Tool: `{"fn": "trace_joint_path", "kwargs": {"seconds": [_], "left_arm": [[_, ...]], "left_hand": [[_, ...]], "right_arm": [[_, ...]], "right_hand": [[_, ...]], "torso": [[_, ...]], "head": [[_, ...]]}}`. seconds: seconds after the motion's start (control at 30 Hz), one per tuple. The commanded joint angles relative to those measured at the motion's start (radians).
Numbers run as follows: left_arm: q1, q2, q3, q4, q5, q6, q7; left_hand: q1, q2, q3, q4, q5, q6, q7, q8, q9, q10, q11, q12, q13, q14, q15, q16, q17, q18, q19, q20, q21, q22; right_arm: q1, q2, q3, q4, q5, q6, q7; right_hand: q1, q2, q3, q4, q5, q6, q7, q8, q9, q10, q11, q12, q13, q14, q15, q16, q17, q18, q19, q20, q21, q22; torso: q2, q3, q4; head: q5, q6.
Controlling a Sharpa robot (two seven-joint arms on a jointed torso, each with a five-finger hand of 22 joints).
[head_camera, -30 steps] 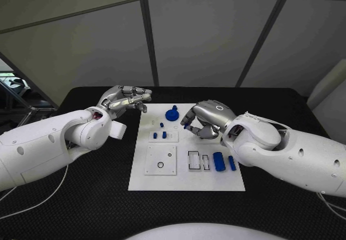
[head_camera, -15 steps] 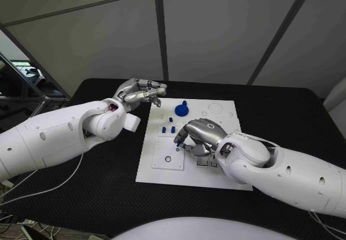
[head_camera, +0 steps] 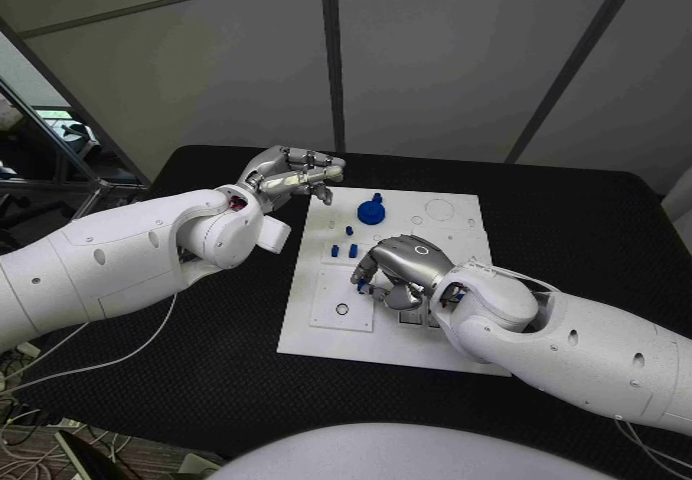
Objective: Assemble the parts on the task board
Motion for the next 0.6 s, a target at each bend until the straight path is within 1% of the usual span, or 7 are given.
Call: {"fn": "trace_joint_path", "kwargs": {"seconds": [0.03, 0.23, 0.37, 0.5, 0.6], "left_arm": [[0.001, 0.002, 0.001, 0.0, 0.003, 0.011, 0.003], [0.001, 0.002, 0.001, -0.001, 0.003, 0.013, 0.001], [0.001, 0.002, 0.001, -0.002, 0.003, 0.015, -0.001], [0.001, 0.002, 0.001, -0.001, 0.003, 0.015, -0.002], [0.001, 0.003, 0.001, -0.001, 0.003, 0.016, -0.002]], "left_hand": [[0.0, 0.01, -0.006, 0.001, -0.002, 0.001, 0.007, 0.005, 0.001, -0.007, 0.0, 0.005, 0.001, -0.007, 0.0, -0.004, -0.001, -0.016, 0.008, -0.001, -0.005, -0.001], [0.0, 0.01, -0.006, 0.001, -0.002, 0.001, 0.007, 0.005, 0.001, -0.007, 0.0, 0.005, 0.001, -0.007, 0.0, -0.004, -0.001, -0.016, 0.008, -0.001, -0.005, -0.001], [-0.001, 0.01, -0.008, 0.001, -0.003, 0.0, 0.008, 0.005, 0.0, -0.008, 0.0, 0.005, 0.001, -0.008, 0.001, -0.005, -0.002, -0.016, 0.008, -0.001, -0.007, -0.002], [-0.001, 0.01, -0.009, 0.001, -0.003, -0.001, 0.008, 0.004, 0.0, -0.009, 0.001, 0.005, 0.001, -0.008, 0.001, -0.005, -0.002, -0.017, 0.008, -0.001, -0.007, -0.003], [-0.001, 0.01, -0.009, 0.001, -0.003, -0.001, 0.008, 0.004, 0.0, -0.009, 0.001, 0.005, 0.001, -0.008, 0.001, -0.005, -0.002, -0.017, 0.008, -0.001, -0.007, -0.003]], "right_arm": [[0.001, 0.002, 0.0, -0.001, -0.023, 0.014, -0.01], [0.001, 0.002, 0.0, -0.003, -0.031, 0.038, -0.018], [0.001, 0.003, 0.0, -0.004, -0.041, 0.056, -0.026], [0.001, 0.004, 0.0, -0.006, -0.046, 0.066, -0.033], [0.001, 0.005, 0.0, -0.008, -0.053, 0.069, -0.041]], "right_hand": [[-0.008, 0.003, 0.0, -0.006, 0.002, 0.006, 0.002, 0.002, 0.001, 0.006, -0.002, -0.004, 0.002, 0.035, -0.006, 0.002, -0.001, -0.016, -0.002, -0.003, 0.006, 0.001], [-0.01, 0.003, 0.001, -0.007, 0.002, 0.006, 0.002, 0.002, 0.001, 0.006, -0.001, -0.005, 0.002, 0.035, -0.005, 0.005, 0.002, -0.017, -0.001, -0.003, 0.009, 0.004], [-0.01, 0.003, 0.001, -0.007, 0.002, 0.006, 0.002, 0.002, 0.001, 0.006, -0.001, -0.005, 0.002, 0.035, -0.005, 0.005, 0.002, -0.017, -0.001, -0.003, 0.009, 0.004], [-0.011, 0.003, 0.001, -0.008, 0.002, 0.006, 0.002, 0.001, 0.001, 0.006, -0.001, -0.005, 0.002, 0.035, -0.005, 0.004, 0.001, -0.017, -0.001, -0.002, 0.009, 0.004], [-0.011, 0.003, 0.001, -0.008, 0.002, 0.006, 0.002, 0.001, 0.001, 0.006, -0.001, -0.005, 0.002, 0.035, -0.005, 0.004, 0.001, -0.017, -0.001, -0.002, 0.009, 0.004]], "torso": [[0.0, 0.0008, -0.0011], [0.0, 0.0, -0.0007], [0.0, 0.0003, -0.0007], [-0.001, -0.0006, -0.0007], [0.0, -0.0001, -0.0007]], "head": [[0.003, -0.004], [0.004, -0.008], [0.005, -0.011], [0.005, -0.014], [0.006, -0.015]]}}
